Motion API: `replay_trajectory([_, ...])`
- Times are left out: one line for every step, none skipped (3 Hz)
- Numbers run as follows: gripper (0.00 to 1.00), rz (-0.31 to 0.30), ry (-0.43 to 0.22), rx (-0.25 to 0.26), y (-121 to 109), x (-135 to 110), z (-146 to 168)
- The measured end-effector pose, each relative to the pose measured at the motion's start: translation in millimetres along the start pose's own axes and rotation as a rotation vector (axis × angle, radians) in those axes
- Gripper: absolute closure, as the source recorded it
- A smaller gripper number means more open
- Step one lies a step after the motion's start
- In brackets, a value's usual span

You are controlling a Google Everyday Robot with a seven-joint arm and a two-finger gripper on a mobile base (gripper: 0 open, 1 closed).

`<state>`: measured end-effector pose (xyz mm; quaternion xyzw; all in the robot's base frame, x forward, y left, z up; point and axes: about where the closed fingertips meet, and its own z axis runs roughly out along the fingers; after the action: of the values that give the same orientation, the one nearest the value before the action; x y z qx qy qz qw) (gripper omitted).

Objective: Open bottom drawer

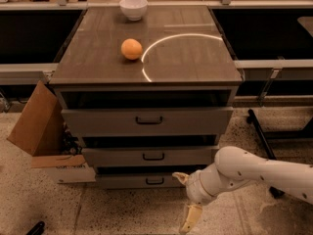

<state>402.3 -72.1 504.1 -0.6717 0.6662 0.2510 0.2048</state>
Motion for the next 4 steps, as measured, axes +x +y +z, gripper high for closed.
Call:
replay_trajectory([0.00, 0.000, 0.000, 0.000, 0, 0, 0])
replay_trajectory([0.00, -0.017, 0.048, 0.010, -9, 28, 19])
replay_trajectory([0.00, -0.052, 0.092, 0.025, -25, 81, 53])
replay_trajectory([0.00, -0.057, 0.105, 0.029, -29, 112, 77])
